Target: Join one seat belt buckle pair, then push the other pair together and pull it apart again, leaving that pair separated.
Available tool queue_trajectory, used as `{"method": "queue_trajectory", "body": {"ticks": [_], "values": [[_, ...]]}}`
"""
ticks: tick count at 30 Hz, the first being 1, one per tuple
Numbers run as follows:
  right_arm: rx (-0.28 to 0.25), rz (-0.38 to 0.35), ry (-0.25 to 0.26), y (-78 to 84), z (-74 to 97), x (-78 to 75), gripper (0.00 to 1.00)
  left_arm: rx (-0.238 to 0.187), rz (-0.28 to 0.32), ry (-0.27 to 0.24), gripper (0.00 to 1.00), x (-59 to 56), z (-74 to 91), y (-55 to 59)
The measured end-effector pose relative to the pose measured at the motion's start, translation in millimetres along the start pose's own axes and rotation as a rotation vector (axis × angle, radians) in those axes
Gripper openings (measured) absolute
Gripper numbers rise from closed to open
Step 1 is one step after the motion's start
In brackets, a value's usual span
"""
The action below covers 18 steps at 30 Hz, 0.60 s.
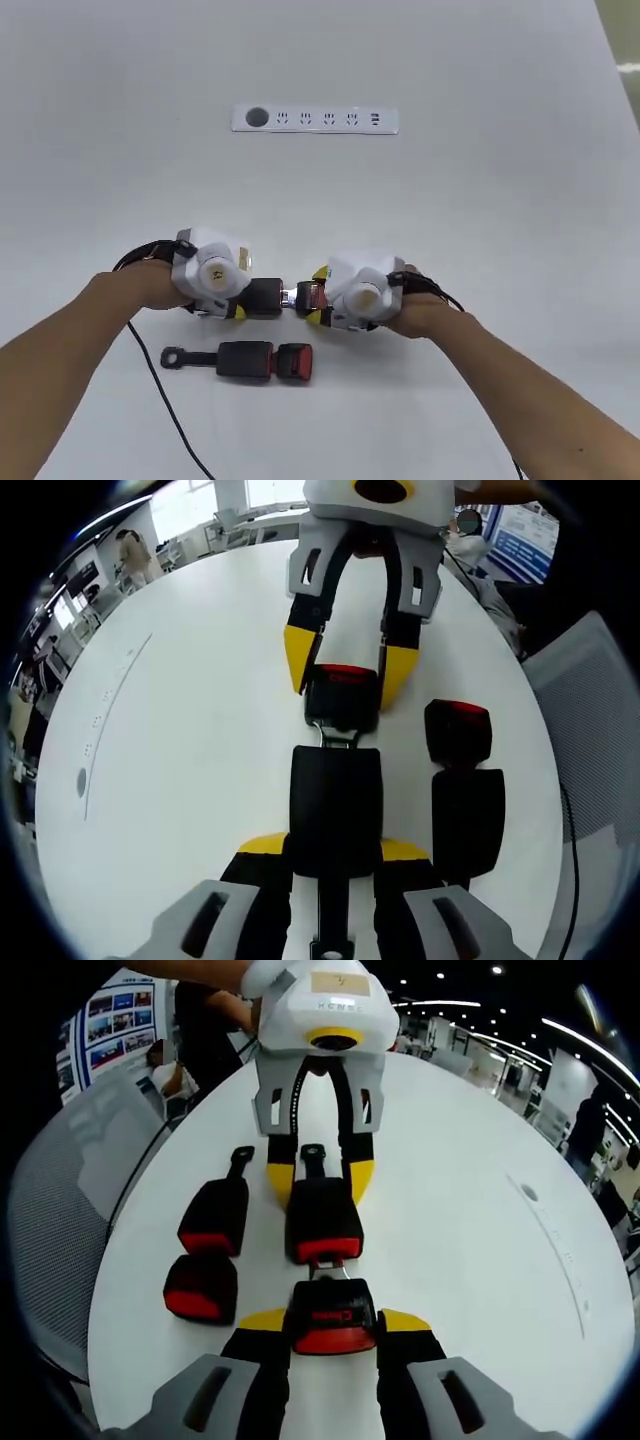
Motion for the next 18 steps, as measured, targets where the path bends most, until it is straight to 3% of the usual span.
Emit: {"method": "queue_trajectory", "body": {"ticks": [18], "values": [[-0.004,0.039,-0.031,-12.1,-13.5,-0.3,0.27,-0.007,0.002,-0.004,0.31,-3.2,3.0,-5.1]]}}
Point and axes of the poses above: the centre of the closed fingertips' face, and the gripper's own axes: z roughly backward along the fingers, x roughly to its left, y roughly out of its underside, the point moved 4 cm from there along z, roughly backward along the fingers, and after that the axes turned 2 degrees about y, right-handed, at the moved point
